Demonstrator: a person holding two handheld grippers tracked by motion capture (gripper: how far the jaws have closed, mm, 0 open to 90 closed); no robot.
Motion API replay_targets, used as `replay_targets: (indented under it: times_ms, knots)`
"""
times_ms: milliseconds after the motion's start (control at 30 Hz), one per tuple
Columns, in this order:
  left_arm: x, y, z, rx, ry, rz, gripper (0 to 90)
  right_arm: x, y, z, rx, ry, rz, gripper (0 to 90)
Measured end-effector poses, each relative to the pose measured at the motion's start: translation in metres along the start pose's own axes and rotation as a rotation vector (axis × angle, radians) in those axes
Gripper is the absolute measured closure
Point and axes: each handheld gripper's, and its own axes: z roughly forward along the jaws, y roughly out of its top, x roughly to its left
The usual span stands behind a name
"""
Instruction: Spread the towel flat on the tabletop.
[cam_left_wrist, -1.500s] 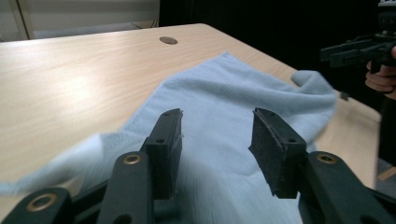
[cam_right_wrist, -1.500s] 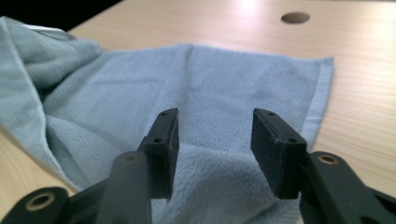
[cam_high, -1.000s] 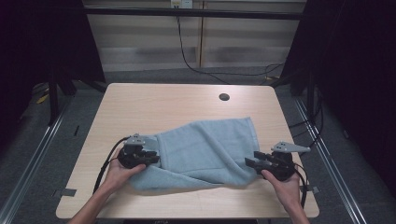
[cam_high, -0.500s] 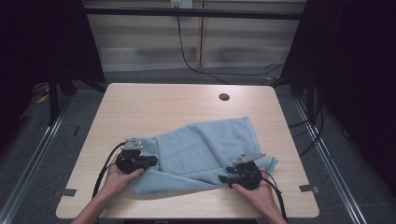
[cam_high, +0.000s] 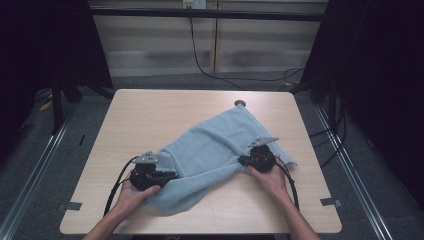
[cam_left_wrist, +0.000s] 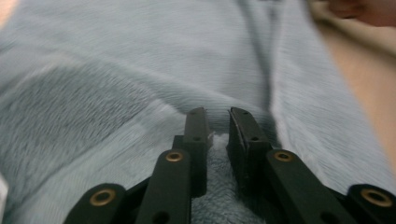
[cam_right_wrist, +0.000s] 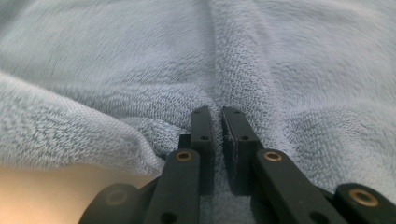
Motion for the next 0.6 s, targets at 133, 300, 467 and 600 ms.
replay_targets:
  times_ms: [133,300,467,600]
  knots:
    - [-0.011,0.001,0.0,-0.006,-0.042,0.008,76.2,-0.022,0.014,0.014,-0.022,-0.006,0.025,83.8]
    - [-0.01,0.006,-0.016,-0.06,-0.042,0.003,71.3,-0.046,0.026,0.024,-0.039,-0.025,0.059,83.4]
    - [0.02,0.002,-0.043,-0.132,0.041,-0.054,67.5,-0.047,0.033,0.014,-0.087,-0.026,0.086,77.6]
    - [0.051,-0.012,-0.061,-0.159,0.132,-0.144,64.0,-0.016,0.036,-0.01,-0.17,0.071,0.059,72.2]
